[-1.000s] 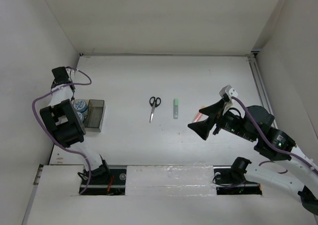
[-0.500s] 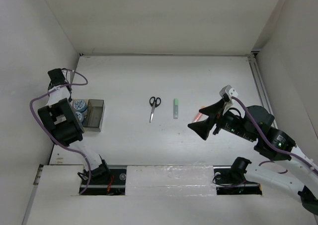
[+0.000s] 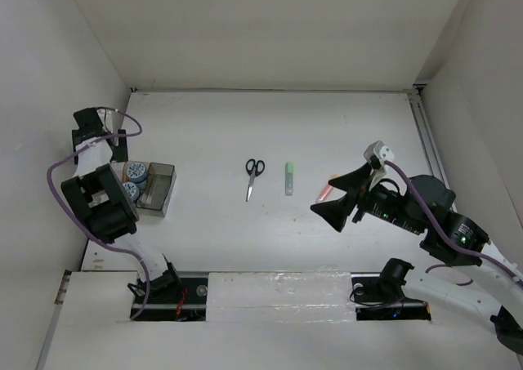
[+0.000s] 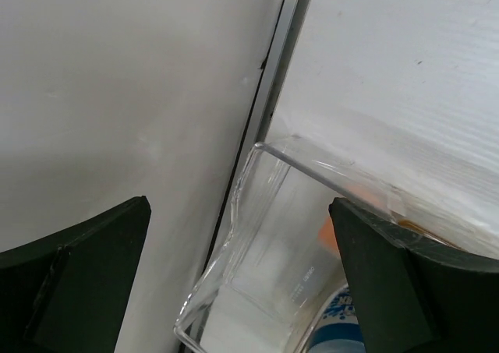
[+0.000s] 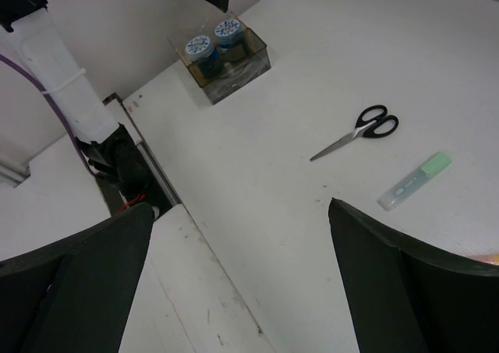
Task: Sort the stationery into containers
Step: Place the stationery in the storage box, then pick up the stationery from the center of the board.
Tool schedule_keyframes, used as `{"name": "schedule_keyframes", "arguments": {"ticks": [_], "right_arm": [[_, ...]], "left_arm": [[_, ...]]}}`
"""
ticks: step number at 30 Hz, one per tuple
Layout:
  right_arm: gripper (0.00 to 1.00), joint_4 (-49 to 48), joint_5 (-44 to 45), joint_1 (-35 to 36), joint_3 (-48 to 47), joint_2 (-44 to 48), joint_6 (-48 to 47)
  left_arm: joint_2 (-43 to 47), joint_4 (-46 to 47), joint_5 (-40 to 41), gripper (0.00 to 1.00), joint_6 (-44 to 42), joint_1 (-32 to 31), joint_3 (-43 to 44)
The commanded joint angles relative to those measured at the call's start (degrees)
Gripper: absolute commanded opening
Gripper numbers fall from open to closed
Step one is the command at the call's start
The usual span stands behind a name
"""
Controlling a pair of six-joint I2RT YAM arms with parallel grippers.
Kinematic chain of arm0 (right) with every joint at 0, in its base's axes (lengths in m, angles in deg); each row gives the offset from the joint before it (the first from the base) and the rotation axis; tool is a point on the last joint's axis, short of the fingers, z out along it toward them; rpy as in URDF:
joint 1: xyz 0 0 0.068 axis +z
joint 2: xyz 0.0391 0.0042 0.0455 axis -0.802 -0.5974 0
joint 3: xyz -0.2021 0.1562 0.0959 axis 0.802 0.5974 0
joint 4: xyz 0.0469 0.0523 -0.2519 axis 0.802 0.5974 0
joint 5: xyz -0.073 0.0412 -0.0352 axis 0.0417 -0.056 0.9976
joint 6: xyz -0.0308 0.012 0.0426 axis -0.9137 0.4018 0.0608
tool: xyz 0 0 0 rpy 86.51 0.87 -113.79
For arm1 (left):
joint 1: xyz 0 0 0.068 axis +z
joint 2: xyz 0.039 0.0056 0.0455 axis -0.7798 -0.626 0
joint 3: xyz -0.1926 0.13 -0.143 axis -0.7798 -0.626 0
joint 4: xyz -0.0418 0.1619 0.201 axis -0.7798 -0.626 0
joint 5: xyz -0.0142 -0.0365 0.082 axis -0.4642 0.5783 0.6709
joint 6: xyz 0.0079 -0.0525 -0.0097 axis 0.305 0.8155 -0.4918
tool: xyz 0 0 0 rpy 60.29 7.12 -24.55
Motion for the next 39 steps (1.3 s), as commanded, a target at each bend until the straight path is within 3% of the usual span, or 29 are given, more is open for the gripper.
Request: {"name": "schedule_keyframes", "arguments": {"ticks": [1,5,8,9,11,12,13,14,17,20,22,26,29,33,36,39], "right_arm": [[1.0,-2.24,-1.84,0.48,-1.21,0.48,-0.59],[1.0,-3.3,-2.37,0.48,-1.21,0.48,-0.59],[1.0,-3.83,-0.97,0.48,-0.68,0.48,-0.59],[1.0,-3.83,-0.09,0.48,-0.68,-0.05,-0.59],[1.0,-2.95,3.16,0.48,-0.68,-0.05,-0.59],[1.0,-2.08,5.61,0.48,-1.21,-0.57,-0.59],[1.0,-2.07,5.63,0.48,-1.21,-0.58,-0.59],[1.0,-1.37,7.72,0.48,-1.21,-0.58,-0.07],[1.0,0.12,10.8,0.48,-2.0,-1.98,-0.06],[1.0,0.92,13.79,0.48,-2.79,-2.78,0.46],[1.0,1.45,16.78,0.48,-3.32,-2.78,0.99],[1.0,1.54,22.76,0.48,-2.18,-3.47,3.18],[1.0,2.06,27.06,0.48,-2.18,-5.49,4.07],[1.0,3.47,35.41,0.48,-4.11,-6.81,5.12],[1.0,3.47,39.2,0.48,-6.91,-7.95,5.65],[1.0,5.48,42.1,0.48,-11.12,-10.15,5.65]], "left_arm": [[6.52,-0.42,-4.29,1.0,2.81,-0.78,6.21],[8.97,-2.34,-6.58,1.0,5.26,-5.26,10.44],[11.52,-2.36,-2.21,1.0,7.72,-13.16,11.76],[12.14,-2.35,0.34,1.0,8.77,-18.93,11.77],[13.03,-4.89,7.03,1.0,15.79,-24.32,14.91],[13.63,-9.16,5.65,1.0,21.38,-28.52,15.98],[14.51,-11.38,3.37,1.0,21.44,-29.87,16.94],[15.3,-13.23,0.04,1.0,27.27,-30.67,16.95],[23.8,-10.99,-16.88,1.0,32.94,-30.67,9.96],[38.53,0.05,-25.36,1.0,37.6,-30.67,-5.07],[44.55,3.26,-27.14,1.0,40.23,-30.67,-12.36],[55.1,4.59,-31.09,1.0,42.8,-30.67,-16.53],[57.67,4.59,-30.23,1.0,44.2,-30.67,-17.24],[53.03,-2.43,-22.23,1.0,41.49,-30.67,-10.31],[47.31,-3.5,-29.41,1.0,43.31,-30.67,-8.01],[45.9,3.07,-40.73,1.0,49.09,-29.54,-13.77]]}}
